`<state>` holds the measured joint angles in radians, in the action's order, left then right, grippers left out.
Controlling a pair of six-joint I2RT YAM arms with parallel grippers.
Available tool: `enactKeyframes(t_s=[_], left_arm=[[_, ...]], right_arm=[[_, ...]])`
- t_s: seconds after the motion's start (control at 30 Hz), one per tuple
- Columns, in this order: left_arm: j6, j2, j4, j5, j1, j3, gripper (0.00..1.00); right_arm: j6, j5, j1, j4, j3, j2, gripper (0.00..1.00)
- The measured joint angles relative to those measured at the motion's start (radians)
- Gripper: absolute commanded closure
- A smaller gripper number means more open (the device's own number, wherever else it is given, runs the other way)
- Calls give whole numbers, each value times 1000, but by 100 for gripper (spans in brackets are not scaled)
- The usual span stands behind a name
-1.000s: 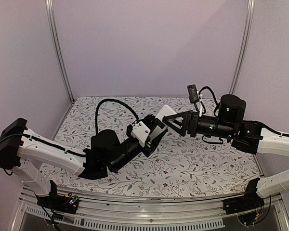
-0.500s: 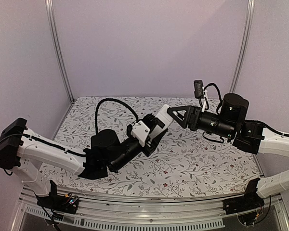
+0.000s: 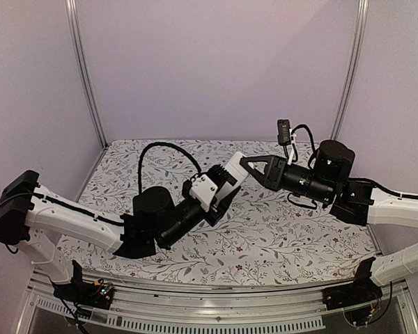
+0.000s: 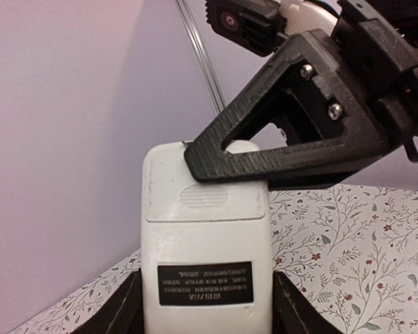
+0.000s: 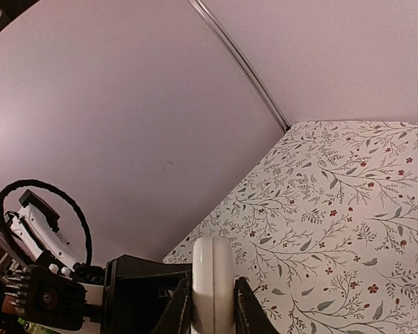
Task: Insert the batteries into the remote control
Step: Press the battery cover on the remote control without the battery cover, then pass from the left arm to the right
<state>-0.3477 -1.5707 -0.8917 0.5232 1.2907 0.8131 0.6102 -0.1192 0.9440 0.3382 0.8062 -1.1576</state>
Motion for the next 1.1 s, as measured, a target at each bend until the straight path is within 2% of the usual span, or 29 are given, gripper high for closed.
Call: enactKeyframes(t_s=[0.4, 0.53, 0.7, 0.9, 1.1], left_arm=[[-4, 0, 59, -5, -33, 2, 100], [-4, 0, 67, 12, -41, 2, 100], [-15, 1, 59, -5, -42, 18, 100], [16, 32, 32, -14, -42, 13, 100], [35, 44, 14, -15, -42, 13, 100]], right_arm=[[49, 28, -1, 185, -68, -76, 82], [57, 42, 0, 221, -58, -118, 76], [64, 14, 43, 154, -54, -129, 72], [-16, 31, 35, -8, 35, -70, 67], [-58, 45, 35, -39, 75, -35, 70]])
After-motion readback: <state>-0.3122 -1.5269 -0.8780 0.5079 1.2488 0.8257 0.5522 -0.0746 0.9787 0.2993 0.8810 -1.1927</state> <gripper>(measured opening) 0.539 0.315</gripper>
